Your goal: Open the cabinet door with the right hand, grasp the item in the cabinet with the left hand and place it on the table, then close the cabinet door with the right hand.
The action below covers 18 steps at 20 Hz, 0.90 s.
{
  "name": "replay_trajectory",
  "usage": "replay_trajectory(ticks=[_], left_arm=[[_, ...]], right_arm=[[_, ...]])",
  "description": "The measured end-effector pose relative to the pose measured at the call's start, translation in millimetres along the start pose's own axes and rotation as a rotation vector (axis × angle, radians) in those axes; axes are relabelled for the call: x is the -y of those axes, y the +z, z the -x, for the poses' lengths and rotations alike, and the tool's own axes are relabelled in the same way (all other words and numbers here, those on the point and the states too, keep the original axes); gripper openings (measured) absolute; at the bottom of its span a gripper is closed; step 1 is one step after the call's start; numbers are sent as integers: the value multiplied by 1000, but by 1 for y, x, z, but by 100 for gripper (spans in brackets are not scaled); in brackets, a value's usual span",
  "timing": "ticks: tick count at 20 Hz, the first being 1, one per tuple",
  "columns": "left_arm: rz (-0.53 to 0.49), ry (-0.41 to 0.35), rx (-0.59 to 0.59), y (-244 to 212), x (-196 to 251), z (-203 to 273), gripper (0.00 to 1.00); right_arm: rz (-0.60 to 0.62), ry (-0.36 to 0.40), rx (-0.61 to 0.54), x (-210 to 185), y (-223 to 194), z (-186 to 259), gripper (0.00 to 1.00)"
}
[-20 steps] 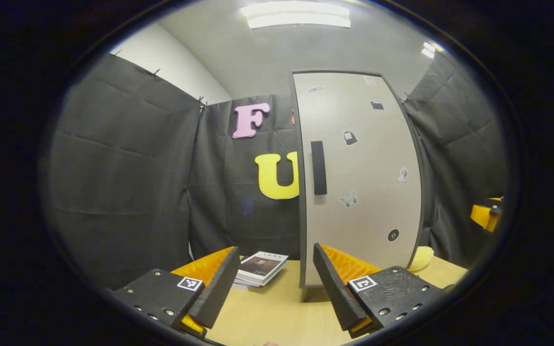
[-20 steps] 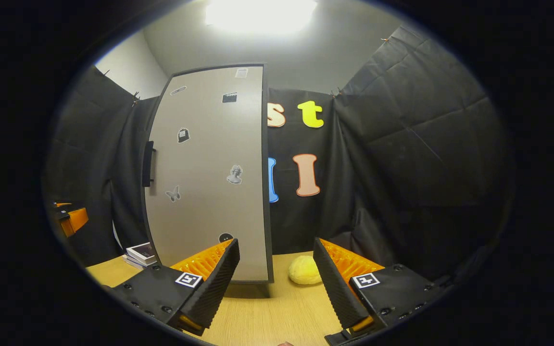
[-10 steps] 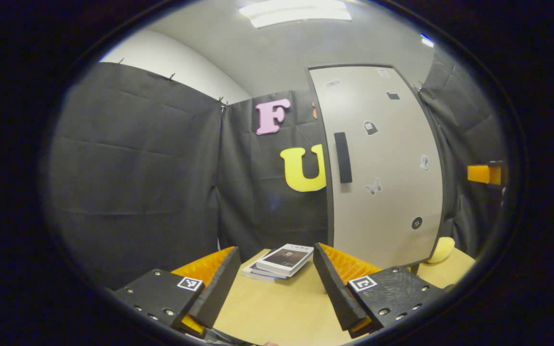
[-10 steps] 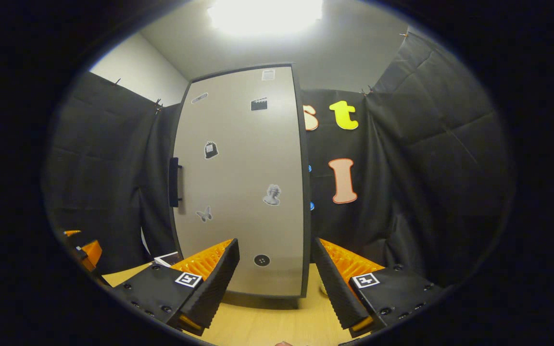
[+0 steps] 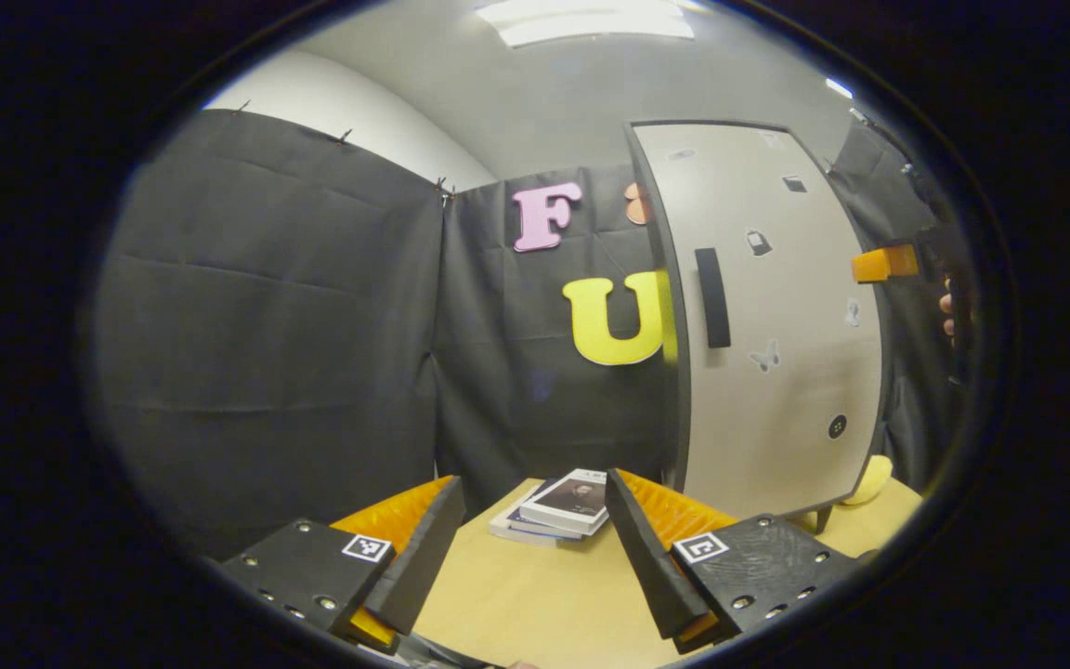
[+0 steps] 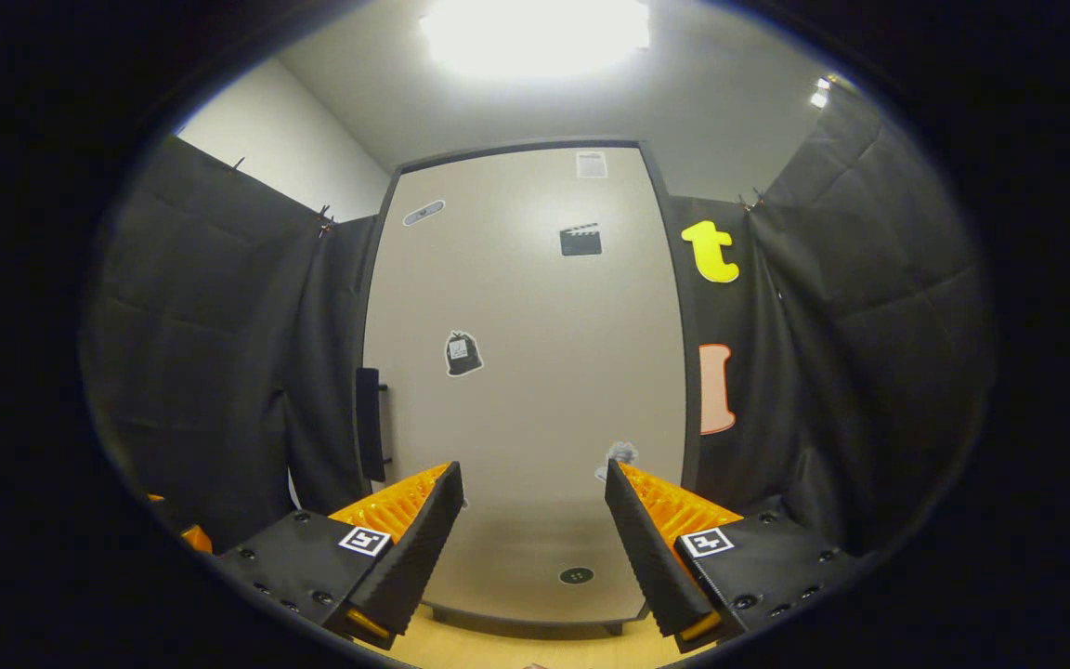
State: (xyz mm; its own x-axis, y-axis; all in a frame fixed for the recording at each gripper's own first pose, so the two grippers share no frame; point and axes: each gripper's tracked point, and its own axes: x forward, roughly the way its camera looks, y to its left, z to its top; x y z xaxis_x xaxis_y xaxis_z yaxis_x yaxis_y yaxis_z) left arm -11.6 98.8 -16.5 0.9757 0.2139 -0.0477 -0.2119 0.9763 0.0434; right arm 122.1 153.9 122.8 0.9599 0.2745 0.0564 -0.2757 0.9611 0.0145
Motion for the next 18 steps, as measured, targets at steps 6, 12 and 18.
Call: replay_trajectory(ticks=[6,12,18], left_arm=[[-7,19,3,-8,-46,-24,93],[-4,38,-11,-23,-85,-40,93],[10,67,-20,-34,-118,-55,94]], right_arm=[[40,11,-11,-54,1,-34,98],[27,33,-35,-104,-6,-67,98],[36,46,-62,-140,-14,-98,98]])
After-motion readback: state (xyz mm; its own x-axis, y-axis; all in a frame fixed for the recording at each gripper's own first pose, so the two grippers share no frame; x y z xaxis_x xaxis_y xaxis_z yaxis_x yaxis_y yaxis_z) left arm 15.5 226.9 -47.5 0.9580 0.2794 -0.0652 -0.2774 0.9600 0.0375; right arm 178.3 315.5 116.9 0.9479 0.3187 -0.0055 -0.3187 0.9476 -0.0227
